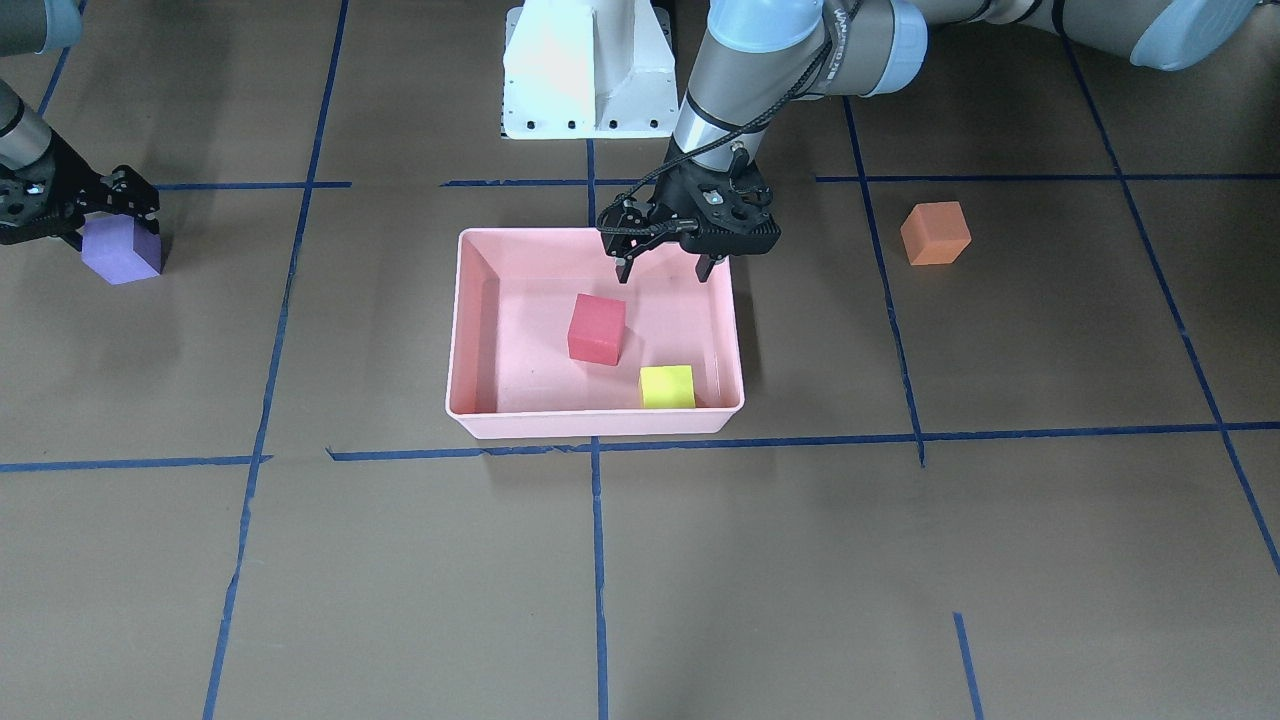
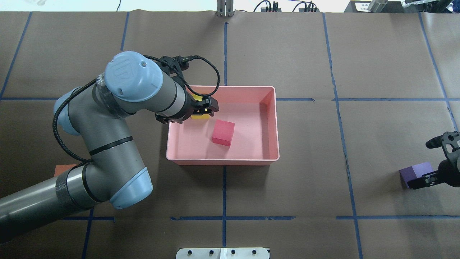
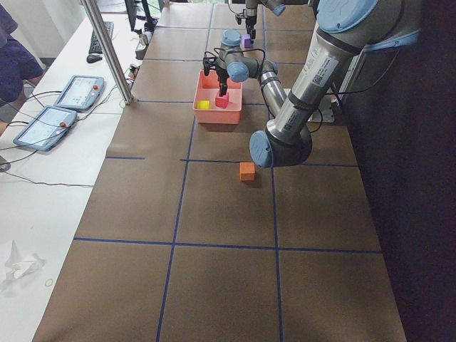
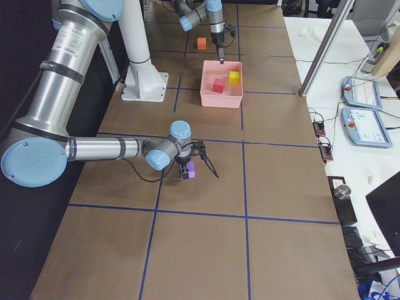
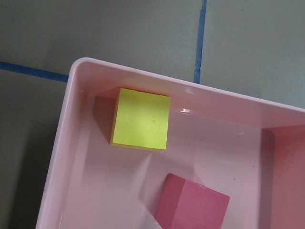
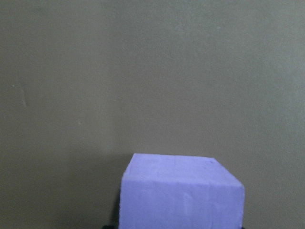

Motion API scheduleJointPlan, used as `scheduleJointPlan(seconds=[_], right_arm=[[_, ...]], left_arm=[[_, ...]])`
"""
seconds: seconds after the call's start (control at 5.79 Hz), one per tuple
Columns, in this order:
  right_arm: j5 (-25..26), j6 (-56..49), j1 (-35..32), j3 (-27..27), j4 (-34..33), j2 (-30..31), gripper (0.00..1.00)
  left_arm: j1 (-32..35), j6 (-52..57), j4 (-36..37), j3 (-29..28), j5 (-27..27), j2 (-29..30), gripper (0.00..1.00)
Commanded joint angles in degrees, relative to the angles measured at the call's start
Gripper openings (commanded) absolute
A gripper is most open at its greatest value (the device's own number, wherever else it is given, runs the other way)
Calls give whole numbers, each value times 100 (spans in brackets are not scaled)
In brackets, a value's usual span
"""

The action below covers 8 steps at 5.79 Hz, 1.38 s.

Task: Place blocks into pink bin with both arms
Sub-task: 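Carry the purple cube over the bin with the right gripper while the left gripper withdraws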

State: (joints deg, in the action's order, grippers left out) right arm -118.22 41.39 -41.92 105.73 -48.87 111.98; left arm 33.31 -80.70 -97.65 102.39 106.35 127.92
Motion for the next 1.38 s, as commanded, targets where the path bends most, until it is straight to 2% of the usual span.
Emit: scheduleJointPlan(seconds=[0.0, 0.35, 0.52, 0.69, 1.04, 1.21], right_arm=[[-52, -8, 35, 105, 9, -79, 30], [-157, 79, -114, 482, -44, -307, 29], [-366, 89, -323, 849, -897, -769, 29], [-377, 97, -343, 1297, -2193, -1479, 29], [-377, 1138, -273, 1389, -4402, -3611, 30], [-325, 1570, -20, 1311, -5395, -4648, 30]], left_arm=[[8, 2, 0, 9, 9, -4, 100], [8, 54, 0, 87, 26, -126, 100], [34, 716, 0, 453, 61, -562, 100], [70, 1514, 9, 796, 61, -1002, 100], [332, 2844, -9, 1290, 88, -1871, 100], [777, 3641, -18, 1309, 462, -2268, 100]])
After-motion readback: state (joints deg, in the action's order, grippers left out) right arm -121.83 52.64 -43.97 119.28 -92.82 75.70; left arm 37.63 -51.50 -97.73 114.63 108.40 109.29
